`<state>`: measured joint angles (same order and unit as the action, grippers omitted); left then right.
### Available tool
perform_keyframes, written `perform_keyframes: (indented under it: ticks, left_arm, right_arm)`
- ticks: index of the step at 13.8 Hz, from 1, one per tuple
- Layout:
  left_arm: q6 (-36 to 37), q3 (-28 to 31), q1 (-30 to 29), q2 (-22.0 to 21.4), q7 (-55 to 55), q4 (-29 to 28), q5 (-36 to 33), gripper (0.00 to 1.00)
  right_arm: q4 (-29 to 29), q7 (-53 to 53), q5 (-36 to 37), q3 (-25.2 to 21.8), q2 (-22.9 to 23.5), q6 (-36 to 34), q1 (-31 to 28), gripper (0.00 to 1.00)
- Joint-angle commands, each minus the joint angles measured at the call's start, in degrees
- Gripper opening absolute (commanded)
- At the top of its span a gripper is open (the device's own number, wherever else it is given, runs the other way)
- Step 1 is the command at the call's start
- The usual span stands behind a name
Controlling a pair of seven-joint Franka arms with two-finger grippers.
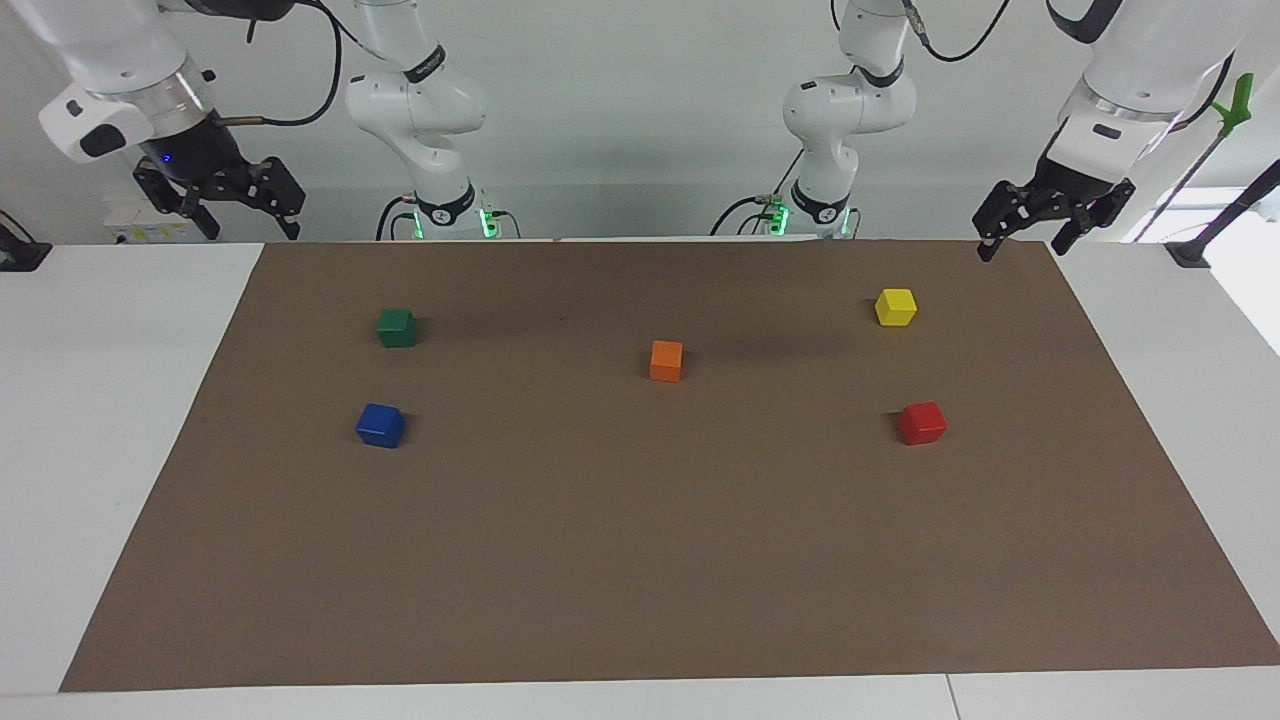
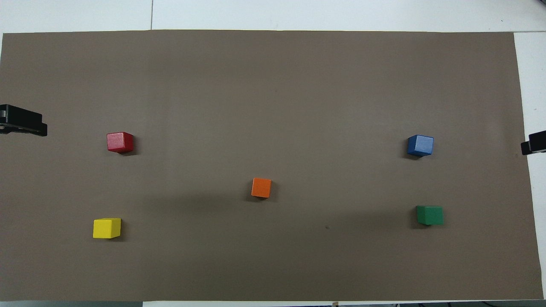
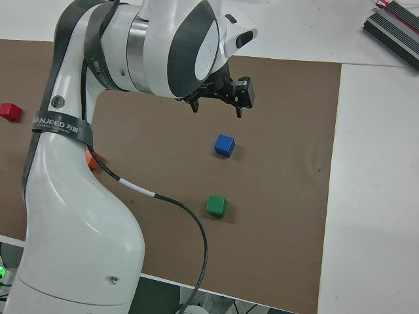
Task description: Transfer red block to right arm and stack on blue block
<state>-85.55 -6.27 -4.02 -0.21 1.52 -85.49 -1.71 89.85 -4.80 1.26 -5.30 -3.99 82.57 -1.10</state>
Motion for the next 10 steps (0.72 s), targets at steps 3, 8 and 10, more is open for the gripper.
perform_keyframes:
  ticks: [3, 8, 10]
  left_arm:
    - [0.73, 0.47, -0.02, -0.49, -1.52, -0.9, 0.66, 1.0]
    - [-14.97, 0.82, -1.07, -6.12, -1.08, -17.84, 0.57, 1.0]
    - [-19.63, 0.82, -1.34, -4.38, -0.91, -20.75, 0.57, 1.0]
  right_arm:
    - [-0.29, -1.18, -0.29, -0.23, -0.32, -1.0, -0.13, 1.0]
    - [2.41, -3.19, -0.99, -0.15, -1.71, -0.57, 0.04, 1.0]
    - [8.03, -3.11, -6.6, -0.32, -4.26, 2.58, -0.3, 1.0]
